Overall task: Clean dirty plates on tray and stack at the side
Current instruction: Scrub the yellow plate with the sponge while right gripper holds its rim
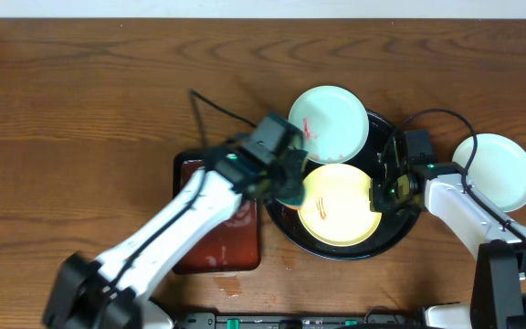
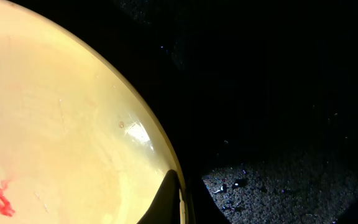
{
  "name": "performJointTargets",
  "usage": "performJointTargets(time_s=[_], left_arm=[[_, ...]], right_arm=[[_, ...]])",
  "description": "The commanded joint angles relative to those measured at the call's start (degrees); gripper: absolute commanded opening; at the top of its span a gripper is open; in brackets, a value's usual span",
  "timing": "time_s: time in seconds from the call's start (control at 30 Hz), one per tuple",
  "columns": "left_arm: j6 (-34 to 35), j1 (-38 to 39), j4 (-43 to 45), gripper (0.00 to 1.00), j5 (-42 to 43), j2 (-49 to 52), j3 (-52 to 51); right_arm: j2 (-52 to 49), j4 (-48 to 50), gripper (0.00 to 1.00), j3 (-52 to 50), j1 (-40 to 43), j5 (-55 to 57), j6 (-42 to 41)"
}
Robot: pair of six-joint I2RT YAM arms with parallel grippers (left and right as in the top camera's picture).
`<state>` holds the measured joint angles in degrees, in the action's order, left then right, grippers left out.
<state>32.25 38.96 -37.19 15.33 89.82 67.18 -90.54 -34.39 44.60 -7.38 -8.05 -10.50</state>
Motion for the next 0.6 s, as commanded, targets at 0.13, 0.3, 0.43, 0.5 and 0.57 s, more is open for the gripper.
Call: performJointTargets(time_s=[0.13, 0.3, 0.43, 0.5, 0.57], left_arm=[[10.6, 5.9, 11.8, 0.08, 10.0, 10.7, 0.7], [12.7, 8.0, 16.8, 0.08, 11.2, 16.9, 0.7], [10.7, 7.2, 15.0, 0.08, 8.2, 20.4, 0.7], [9.9, 6.2, 12.7, 0.08, 4.4, 21.3, 0.7], [7.8, 5.6, 10.3, 0.08, -1.0, 21.4, 0.7]], right_arm=[[-1.4, 0.8, 0.01, -1.1, -0.6, 1.6, -1.5], [-1.4, 0.8, 0.01, -1.1, -0.6, 1.6, -1.5], [-1.4, 0.6, 0.01, -1.1, -0.6, 1.6, -1.5], [-1.4, 0.4, 0.01, -1.1, -0.6, 1.6, -1.5], [-1.4, 0.3, 0.01, -1.1, -0.6, 1.6, -1.5]])
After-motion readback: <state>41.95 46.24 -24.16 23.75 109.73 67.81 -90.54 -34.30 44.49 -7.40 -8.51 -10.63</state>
